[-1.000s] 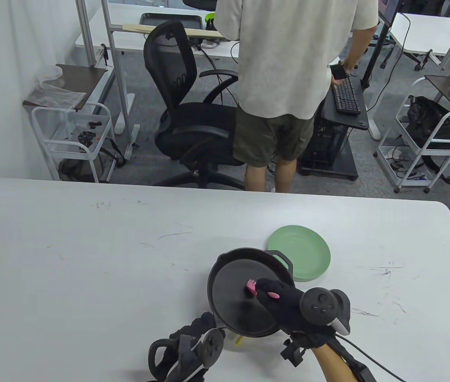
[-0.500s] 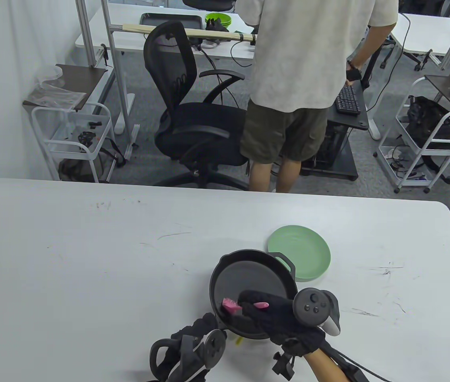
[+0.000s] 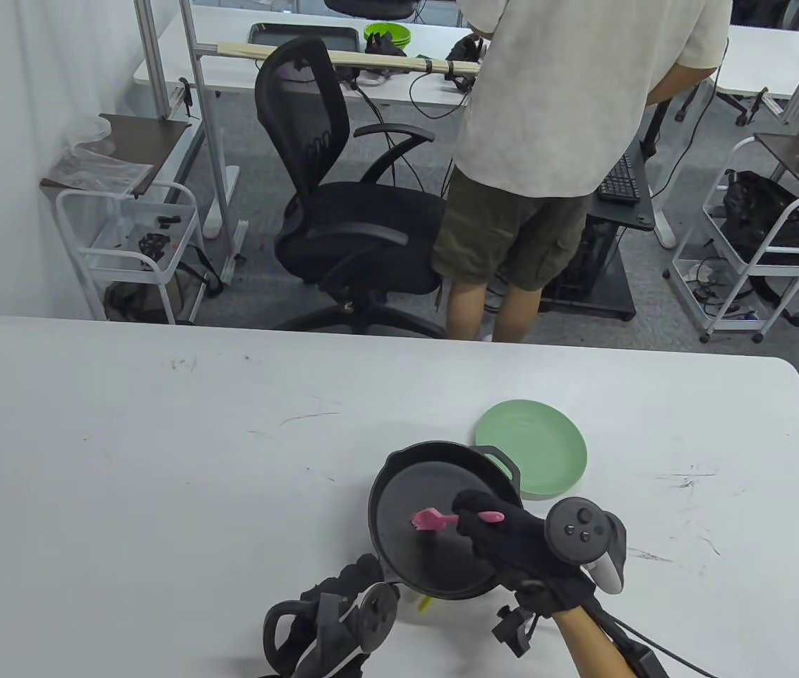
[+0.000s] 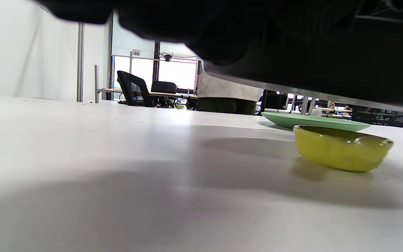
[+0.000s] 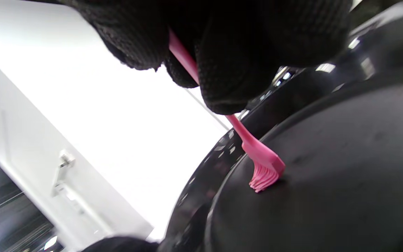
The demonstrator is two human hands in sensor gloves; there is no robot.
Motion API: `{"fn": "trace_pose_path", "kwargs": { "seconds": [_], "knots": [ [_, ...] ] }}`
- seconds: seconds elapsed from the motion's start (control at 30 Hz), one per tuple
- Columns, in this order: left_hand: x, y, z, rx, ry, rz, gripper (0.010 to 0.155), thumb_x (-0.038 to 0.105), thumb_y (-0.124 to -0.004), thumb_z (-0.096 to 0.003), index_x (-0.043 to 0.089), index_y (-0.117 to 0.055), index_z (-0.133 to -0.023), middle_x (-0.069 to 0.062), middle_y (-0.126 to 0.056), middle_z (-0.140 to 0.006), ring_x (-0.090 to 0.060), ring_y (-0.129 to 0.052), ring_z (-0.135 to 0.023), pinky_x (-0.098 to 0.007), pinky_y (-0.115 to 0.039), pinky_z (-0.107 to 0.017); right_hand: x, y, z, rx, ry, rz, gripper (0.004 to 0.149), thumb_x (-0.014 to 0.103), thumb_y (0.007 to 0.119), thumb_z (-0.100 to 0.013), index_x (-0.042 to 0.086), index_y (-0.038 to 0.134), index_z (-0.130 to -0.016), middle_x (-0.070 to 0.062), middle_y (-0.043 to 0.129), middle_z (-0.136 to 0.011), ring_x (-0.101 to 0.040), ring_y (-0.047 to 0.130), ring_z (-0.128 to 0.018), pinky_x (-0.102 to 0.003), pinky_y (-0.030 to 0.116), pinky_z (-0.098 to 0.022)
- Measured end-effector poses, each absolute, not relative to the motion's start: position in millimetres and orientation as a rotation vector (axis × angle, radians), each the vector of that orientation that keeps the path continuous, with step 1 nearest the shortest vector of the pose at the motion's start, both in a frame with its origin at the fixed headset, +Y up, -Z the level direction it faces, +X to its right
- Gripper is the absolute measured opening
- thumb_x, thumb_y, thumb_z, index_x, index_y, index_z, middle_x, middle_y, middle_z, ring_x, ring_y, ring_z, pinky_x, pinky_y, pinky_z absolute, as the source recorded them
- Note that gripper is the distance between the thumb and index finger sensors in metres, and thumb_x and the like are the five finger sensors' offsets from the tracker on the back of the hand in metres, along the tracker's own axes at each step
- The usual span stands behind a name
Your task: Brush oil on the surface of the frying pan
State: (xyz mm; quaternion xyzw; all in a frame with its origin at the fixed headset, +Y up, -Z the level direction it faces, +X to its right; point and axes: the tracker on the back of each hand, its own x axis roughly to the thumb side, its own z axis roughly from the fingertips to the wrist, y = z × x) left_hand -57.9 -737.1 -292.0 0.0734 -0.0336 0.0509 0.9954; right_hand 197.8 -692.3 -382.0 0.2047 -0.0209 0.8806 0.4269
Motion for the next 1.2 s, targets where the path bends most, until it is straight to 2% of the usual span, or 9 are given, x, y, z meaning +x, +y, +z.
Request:
{"fn": "trace_pose_path", "kwargs": {
  "seconds": [0.27,0.53,0.7,0.97,1.2],
  "knots": [
    [-57.8,-736.8,-292.0,0.153,-0.072,0.098,0.063,0.057,-0.073,-0.0485,0.015,-0.076,-0.096,0.006,-0.097,-0.051,-0.010,-0.096,-0.022,-0.034,-0.087,-0.022,225.8,-692.7,-392.8,0.375,-0.184,2.300,0.046,0.037,0.077,-0.060,0.014,0.075,-0.099,-0.026,0.091,-0.083,-0.024,0.097,-0.047,-0.036,0.086,-0.032],
    [-58.7,-736.7,-291.8,0.159,-0.068,0.103,0.063,0.057,-0.073,-0.0485,0.015,-0.076,-0.096,0.006,-0.097,-0.051,-0.010,-0.096,-0.022,-0.034,-0.087,-0.022,217.1,-675.2,-379.0,0.456,-0.350,2.408,0.046,0.039,0.075,-0.061,0.017,0.073,-0.101,-0.024,0.090,-0.086,-0.023,0.096,-0.050,-0.036,0.086,-0.034],
    [-58.5,-737.0,-291.5,0.168,-0.074,0.102,0.063,0.057,-0.073,-0.0485,0.015,-0.076,-0.096,0.006,-0.097,-0.051,-0.010,-0.096,-0.022,-0.034,-0.087,-0.022,201.3,-689.9,-380.0,0.546,-0.198,2.439,0.051,0.046,0.068,-0.063,0.014,0.070,-0.103,-0.025,0.087,-0.090,-0.025,0.096,-0.053,-0.037,0.086,-0.036],
    [-58.3,-737.9,-291.5,0.157,-0.074,0.092,0.063,0.056,-0.073,-0.0483,0.015,-0.077,-0.095,0.006,-0.097,-0.051,-0.010,-0.096,-0.022,-0.034,-0.087,-0.021,169.4,-694.7,-368.8,0.734,0.048,2.215,0.052,0.046,0.068,-0.063,0.012,0.072,-0.101,-0.027,0.088,-0.086,-0.024,0.096,-0.051,-0.037,0.086,-0.035],
    [-58.0,-737.6,-291.2,0.154,-0.075,0.091,0.063,0.056,-0.073,-0.0483,0.015,-0.077,-0.095,0.006,-0.097,-0.051,-0.010,-0.096,-0.022,-0.034,-0.087,-0.021,157.5,-699.4,-363.9,0.775,0.175,2.046,0.051,0.046,0.068,-0.063,0.012,0.071,-0.102,-0.026,0.088,-0.086,-0.023,0.096,-0.051,-0.035,0.086,-0.034]
  ]
}}
